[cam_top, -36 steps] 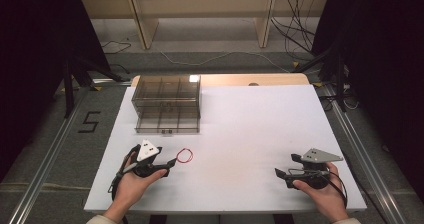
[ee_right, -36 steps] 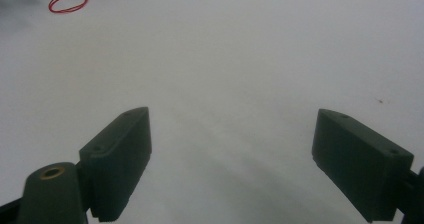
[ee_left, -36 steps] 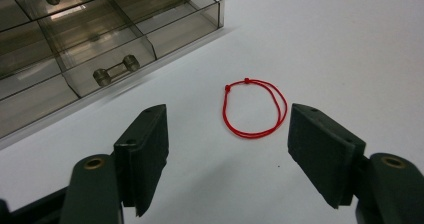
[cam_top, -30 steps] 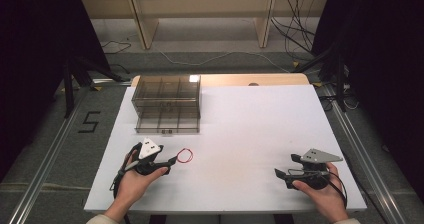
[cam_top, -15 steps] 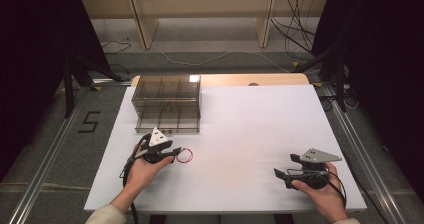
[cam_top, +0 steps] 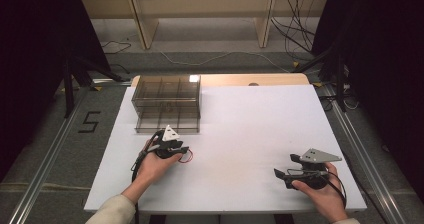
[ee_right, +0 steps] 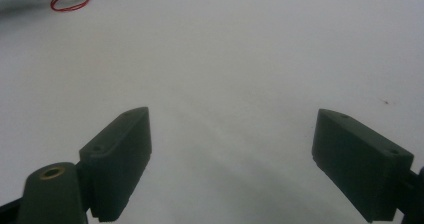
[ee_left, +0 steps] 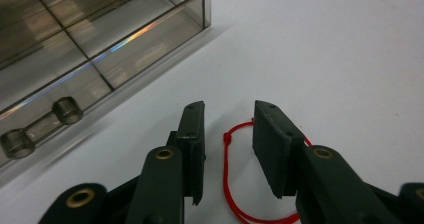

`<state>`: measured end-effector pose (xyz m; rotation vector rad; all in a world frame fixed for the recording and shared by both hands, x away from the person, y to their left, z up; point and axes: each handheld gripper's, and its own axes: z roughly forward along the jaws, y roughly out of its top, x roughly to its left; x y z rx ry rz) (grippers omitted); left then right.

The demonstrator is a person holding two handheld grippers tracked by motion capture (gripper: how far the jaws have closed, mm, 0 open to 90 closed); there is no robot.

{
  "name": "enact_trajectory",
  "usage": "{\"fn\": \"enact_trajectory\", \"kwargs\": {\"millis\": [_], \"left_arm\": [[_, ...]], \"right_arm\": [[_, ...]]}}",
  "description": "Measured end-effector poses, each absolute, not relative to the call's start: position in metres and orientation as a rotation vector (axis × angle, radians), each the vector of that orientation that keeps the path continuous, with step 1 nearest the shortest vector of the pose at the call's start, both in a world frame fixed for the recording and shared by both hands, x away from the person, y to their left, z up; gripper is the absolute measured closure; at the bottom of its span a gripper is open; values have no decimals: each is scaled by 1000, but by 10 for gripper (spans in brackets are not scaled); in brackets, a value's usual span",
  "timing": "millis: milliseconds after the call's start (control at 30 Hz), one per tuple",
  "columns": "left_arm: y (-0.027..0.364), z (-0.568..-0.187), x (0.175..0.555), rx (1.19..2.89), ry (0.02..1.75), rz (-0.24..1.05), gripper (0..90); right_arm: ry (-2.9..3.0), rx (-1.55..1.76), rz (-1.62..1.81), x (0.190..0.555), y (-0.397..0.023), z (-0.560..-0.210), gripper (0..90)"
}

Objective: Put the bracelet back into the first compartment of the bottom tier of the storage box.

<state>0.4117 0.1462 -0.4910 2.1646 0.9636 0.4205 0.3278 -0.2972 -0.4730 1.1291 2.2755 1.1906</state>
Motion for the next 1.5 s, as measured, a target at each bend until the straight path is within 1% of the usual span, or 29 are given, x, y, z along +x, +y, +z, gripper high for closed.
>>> {"fn": "enact_trajectory", "kwargs": {"millis": [133,233,300,333,467,800,1500], "left_arm": [[145,-493,413,2171,971,401,695],[145,-493,414,2166,983,396,756],[145,-493,414,2167,986,394,785],[145,-493,414,2166,990,394,785],[143,-493,413,2172,992,394,860],[140,-490,412,2192,990,427,871],[142,-474,408,2135,980,452,872]], "right_arm": [[2277,1122,1192,328,-297,-473,167],[2276,1125,1194,328,-297,-473,167],[2276,1125,1195,328,-297,-473,167],[2276,1125,1194,328,-297,-473,167],[2276,1129,1192,328,-297,-473,167],[2279,1126,1188,327,-297,-472,167],[2277,1128,1195,327,-297,-473,167]]}}
